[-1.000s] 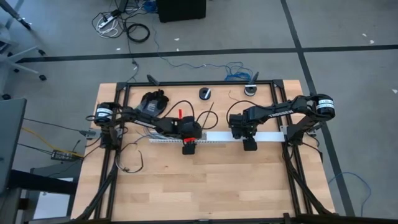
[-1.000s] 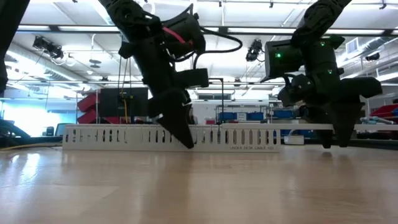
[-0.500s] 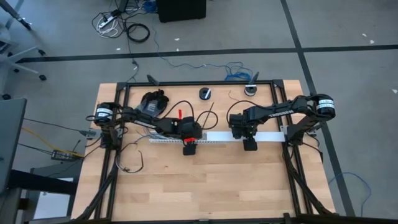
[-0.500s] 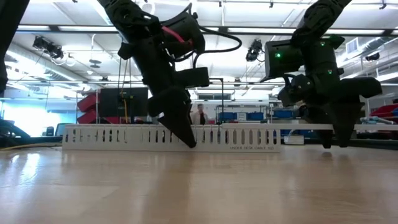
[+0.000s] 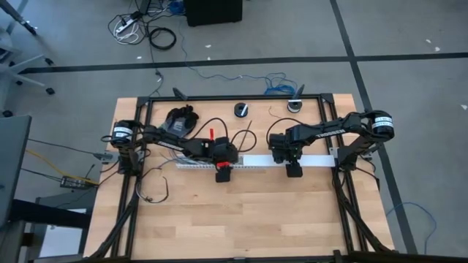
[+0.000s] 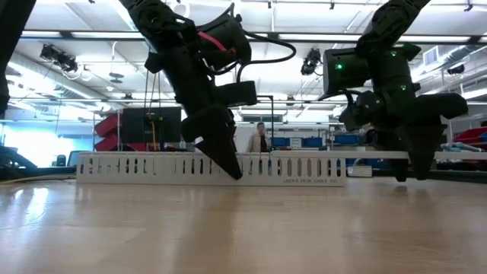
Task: Ziptie cables
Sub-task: Close the white cable duct
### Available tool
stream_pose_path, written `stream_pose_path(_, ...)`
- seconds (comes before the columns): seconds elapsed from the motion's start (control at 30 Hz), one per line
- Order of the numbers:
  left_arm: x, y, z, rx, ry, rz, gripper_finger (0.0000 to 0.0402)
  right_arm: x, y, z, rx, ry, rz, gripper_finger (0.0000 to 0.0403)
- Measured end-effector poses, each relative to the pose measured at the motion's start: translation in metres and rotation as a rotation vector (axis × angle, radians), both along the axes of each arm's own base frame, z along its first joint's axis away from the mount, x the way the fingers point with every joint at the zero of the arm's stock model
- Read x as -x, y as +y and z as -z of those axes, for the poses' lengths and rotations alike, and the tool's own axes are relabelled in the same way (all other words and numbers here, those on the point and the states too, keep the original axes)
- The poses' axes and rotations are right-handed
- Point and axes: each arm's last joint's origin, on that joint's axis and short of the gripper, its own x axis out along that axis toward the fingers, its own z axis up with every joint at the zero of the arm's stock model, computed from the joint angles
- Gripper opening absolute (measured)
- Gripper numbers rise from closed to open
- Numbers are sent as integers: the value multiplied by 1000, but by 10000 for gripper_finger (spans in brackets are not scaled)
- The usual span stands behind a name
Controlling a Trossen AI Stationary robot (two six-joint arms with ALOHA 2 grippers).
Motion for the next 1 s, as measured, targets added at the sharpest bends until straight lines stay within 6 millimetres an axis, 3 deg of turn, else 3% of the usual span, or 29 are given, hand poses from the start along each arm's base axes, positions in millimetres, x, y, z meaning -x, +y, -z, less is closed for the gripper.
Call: stream_pose_path(1.0, -13, -1, -10, 12, -149, 35, 237, -11, -1, -1, -4, -113, -4, 224)
